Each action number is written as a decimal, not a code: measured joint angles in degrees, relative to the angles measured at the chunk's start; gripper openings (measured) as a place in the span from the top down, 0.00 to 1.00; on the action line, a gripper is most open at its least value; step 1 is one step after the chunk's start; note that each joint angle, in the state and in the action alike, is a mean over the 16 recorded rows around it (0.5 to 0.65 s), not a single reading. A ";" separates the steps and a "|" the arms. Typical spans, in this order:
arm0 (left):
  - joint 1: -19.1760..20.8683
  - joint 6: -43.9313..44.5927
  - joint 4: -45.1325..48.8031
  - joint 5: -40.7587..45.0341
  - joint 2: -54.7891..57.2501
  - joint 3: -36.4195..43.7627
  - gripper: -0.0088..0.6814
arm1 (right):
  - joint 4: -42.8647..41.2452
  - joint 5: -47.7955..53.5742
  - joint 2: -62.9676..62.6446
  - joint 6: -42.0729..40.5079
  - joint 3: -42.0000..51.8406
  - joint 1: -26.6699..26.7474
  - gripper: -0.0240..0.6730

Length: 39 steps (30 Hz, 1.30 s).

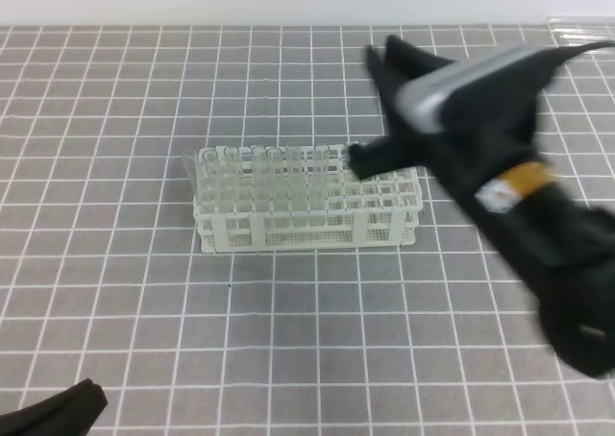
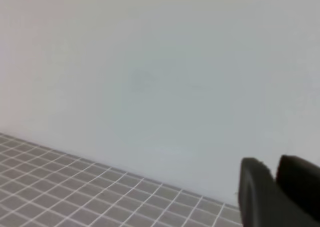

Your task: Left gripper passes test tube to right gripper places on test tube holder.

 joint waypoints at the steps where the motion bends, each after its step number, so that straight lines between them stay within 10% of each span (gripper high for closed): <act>1: -0.01 -0.01 0.00 0.00 -0.02 -0.05 0.99 | 0.00 1.74 -2.75 -0.25 1.16 0.00 0.79; 16: -0.02 -0.07 -0.02 0.04 -0.07 -0.23 1.00 | 0.00 38.39 -32.79 -1.48 12.33 0.00 0.98; 27: -0.04 -0.06 -0.02 0.13 -0.12 -0.23 1.00 | -0.05 44.52 -36.61 -1.48 13.85 -0.85 0.98; 39: 0.01 0.03 0.01 1.14 0.04 0.09 0.99 | 1.51 52.81 -56.09 -1.48 22.56 -17.93 0.98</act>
